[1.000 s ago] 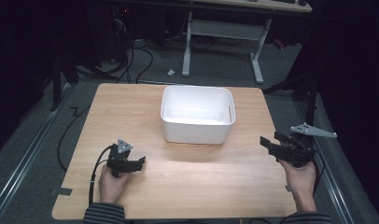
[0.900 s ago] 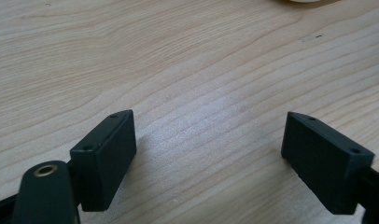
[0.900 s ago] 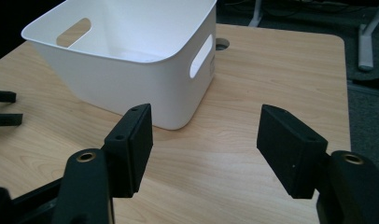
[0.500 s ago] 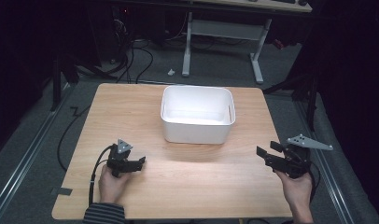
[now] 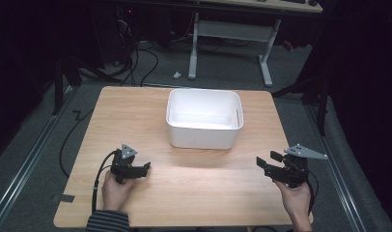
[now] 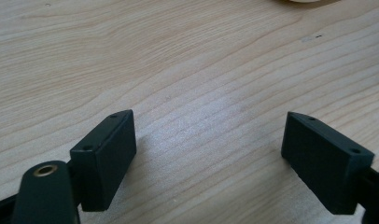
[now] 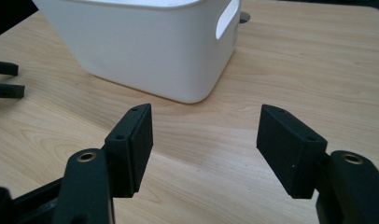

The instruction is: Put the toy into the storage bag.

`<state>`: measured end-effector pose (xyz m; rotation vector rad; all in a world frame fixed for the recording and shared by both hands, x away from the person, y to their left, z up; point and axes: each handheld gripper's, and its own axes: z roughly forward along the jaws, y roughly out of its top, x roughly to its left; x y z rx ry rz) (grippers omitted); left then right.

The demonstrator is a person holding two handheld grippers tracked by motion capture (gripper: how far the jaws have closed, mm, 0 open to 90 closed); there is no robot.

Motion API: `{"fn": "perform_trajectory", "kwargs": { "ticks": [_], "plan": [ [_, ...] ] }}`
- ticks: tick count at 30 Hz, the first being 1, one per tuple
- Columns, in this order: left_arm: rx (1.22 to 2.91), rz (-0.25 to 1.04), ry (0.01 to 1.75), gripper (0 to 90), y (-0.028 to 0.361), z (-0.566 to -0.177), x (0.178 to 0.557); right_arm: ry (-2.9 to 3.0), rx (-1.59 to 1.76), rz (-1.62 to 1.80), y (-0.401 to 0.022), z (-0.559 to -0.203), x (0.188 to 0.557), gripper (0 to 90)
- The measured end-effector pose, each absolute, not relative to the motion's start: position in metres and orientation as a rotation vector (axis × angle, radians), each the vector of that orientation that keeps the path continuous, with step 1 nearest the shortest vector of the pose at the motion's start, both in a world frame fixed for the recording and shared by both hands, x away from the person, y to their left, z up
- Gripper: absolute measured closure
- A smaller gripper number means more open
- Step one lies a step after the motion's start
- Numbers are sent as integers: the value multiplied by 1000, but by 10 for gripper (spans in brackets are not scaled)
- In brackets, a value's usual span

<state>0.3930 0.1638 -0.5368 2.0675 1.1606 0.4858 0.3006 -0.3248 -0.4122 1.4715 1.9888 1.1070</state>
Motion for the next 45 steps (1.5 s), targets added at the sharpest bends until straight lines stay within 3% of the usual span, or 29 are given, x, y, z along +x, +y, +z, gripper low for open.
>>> {"fn": "perform_trajectory", "kwargs": {
  "ticks": [45],
  "plan": [
    [2068, 486, 1161, 183, 164, -537, 393, 2088, 1523, 968, -289, -488, 339, 395]
  ]
}}
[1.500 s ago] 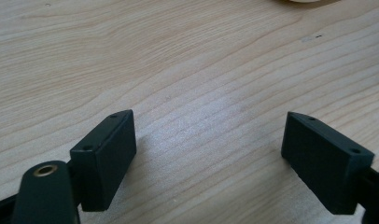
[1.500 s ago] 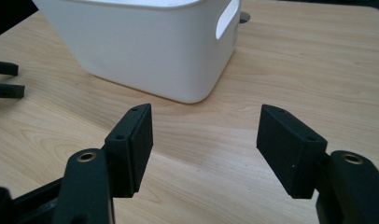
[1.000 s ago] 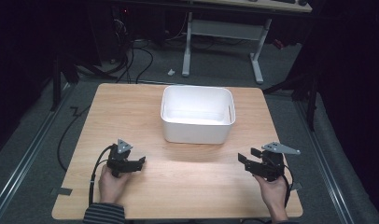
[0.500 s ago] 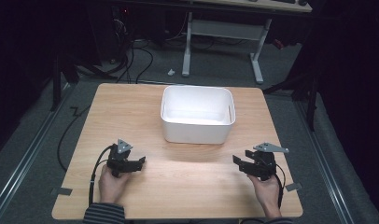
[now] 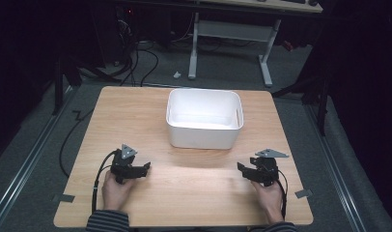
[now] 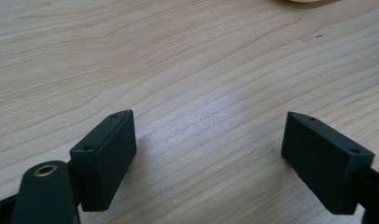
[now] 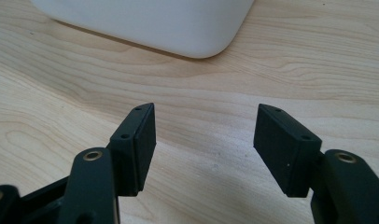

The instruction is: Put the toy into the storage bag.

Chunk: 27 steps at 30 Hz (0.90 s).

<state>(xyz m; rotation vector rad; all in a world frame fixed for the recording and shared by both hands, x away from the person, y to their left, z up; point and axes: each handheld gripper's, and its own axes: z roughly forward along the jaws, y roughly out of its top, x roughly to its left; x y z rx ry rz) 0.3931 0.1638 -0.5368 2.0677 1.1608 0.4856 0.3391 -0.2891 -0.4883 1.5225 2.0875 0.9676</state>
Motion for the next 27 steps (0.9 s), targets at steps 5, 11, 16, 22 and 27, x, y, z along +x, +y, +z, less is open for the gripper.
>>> {"fn": "perform_trajectory", "kwargs": {
  "ticks": [5, 11, 16, 22, 27],
  "plan": [
    [2068, 486, 1161, 183, 164, -537, 393, 2112, 1503, 935, -282, -496, 344, 397],
    [2068, 486, 1161, 183, 164, -537, 393, 2137, 1471, 900, -272, -503, 347, 396],
    [2067, 486, 1161, 183, 164, -537, 393, 2128, 1449, 883, -270, -507, 348, 400],
    [2067, 486, 1161, 183, 164, -537, 393, 2120, 1441, 871, -267, -513, 351, 401],
    [2066, 487, 1161, 183, 164, -537, 393, 2128, 1433, 863, -264, -519, 353, 400]
  ]
}}
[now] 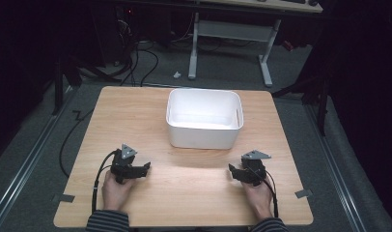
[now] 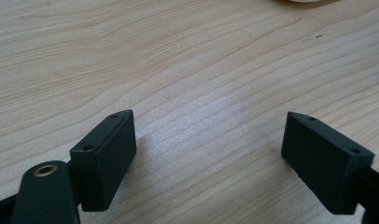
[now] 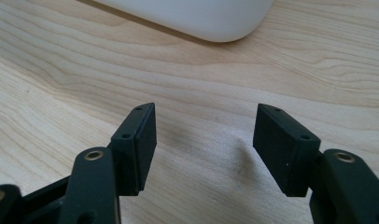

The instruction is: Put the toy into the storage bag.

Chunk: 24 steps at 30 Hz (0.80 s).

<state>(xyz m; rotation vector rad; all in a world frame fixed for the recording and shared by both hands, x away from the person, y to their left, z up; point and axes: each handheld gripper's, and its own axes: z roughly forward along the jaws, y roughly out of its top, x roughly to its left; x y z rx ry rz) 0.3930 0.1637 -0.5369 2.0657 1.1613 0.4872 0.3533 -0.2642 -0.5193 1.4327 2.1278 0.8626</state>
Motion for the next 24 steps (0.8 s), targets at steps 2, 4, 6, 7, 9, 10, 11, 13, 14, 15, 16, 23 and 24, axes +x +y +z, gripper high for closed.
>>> {"fn": "perform_trajectory", "kwargs": {
  "ticks": [2, 4, 6, 7, 9, 10, 11, 13, 14, 15, 16, 23, 24],
  "plan": [
    [2067, 485, 1161, 183, 164, -537, 393, 2131, 1421, 860, -263, -521, 354, 400],
    [2067, 486, 1161, 183, 164, -537, 393, 2128, 1418, 862, -262, -522, 354, 399],
    [2067, 486, 1161, 183, 164, -537, 393, 2127, 1410, 864, -261, -523, 354, 397],
    [2067, 486, 1161, 183, 164, -537, 393, 2129, 1407, 866, -261, -524, 355, 394],
    [2066, 487, 1161, 183, 164, -537, 393, 2128, 1402, 878, -261, -527, 355, 392],
    [2066, 487, 1161, 183, 164, -537, 393, 2127, 1408, 881, -261, -529, 355, 386],
    [2066, 487, 1162, 183, 164, -537, 393, 2120, 1398, 887, -261, -530, 355, 386],
    [2066, 487, 1162, 183, 164, -537, 393, 2116, 1390, 898, -262, -531, 355, 385],
    [2066, 487, 1162, 183, 164, -537, 393, 2117, 1389, 898, -262, -531, 355, 382],
    [2066, 487, 1162, 183, 164, -537, 393, 2117, 1391, 897, -261, -531, 355, 379],
    [2068, 486, 1162, 183, 164, -537, 393, 2119, 1391, 896, -261, -531, 355, 374],
    [2068, 487, 1161, 184, 164, -537, 392, 2126, 1381, 896, -262, -531, 355, 363],
    [2067, 487, 1161, 184, 164, -537, 392, 2125, 1381, 896, -262, -531, 355, 358]
  ]
}}
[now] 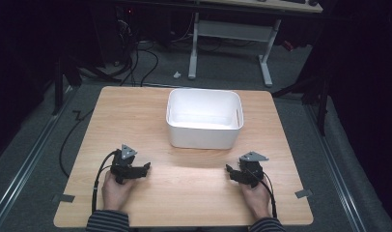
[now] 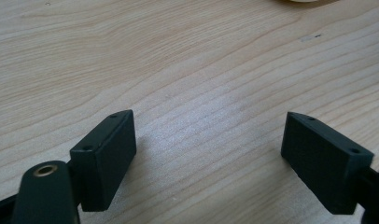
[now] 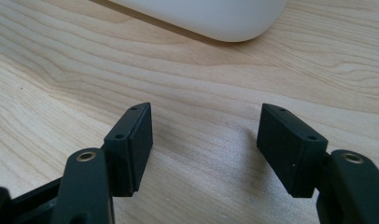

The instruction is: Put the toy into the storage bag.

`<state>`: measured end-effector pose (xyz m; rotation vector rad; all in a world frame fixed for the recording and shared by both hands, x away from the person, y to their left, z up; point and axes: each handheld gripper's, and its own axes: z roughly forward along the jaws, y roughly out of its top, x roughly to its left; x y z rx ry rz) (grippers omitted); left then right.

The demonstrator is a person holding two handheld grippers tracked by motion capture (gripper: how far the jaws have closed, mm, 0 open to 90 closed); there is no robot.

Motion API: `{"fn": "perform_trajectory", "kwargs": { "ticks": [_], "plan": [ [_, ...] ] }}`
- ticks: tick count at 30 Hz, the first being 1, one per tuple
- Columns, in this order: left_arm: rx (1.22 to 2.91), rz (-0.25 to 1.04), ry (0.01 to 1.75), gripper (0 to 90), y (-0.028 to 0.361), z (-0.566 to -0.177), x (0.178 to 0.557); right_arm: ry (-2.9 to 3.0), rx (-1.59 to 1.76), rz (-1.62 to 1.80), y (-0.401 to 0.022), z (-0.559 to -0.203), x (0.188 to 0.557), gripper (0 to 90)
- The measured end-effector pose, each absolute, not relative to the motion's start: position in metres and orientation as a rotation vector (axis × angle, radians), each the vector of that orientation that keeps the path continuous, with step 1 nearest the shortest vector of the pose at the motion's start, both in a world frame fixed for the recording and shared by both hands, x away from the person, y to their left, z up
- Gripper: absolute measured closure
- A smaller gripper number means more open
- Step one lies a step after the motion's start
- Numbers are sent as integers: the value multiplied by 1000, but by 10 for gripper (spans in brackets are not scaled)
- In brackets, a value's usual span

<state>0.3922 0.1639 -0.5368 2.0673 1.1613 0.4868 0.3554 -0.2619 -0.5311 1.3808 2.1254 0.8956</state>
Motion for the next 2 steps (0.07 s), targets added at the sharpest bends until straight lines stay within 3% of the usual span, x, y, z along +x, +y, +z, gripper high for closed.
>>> {"fn": "perform_trajectory", "kwargs": {
  "ticks": [2],
  "plan": [
    [2067, 487, 1161, 184, 164, -537, 392, 2124, 1386, 894, -262, -531, 355, 346]
  ]
}}
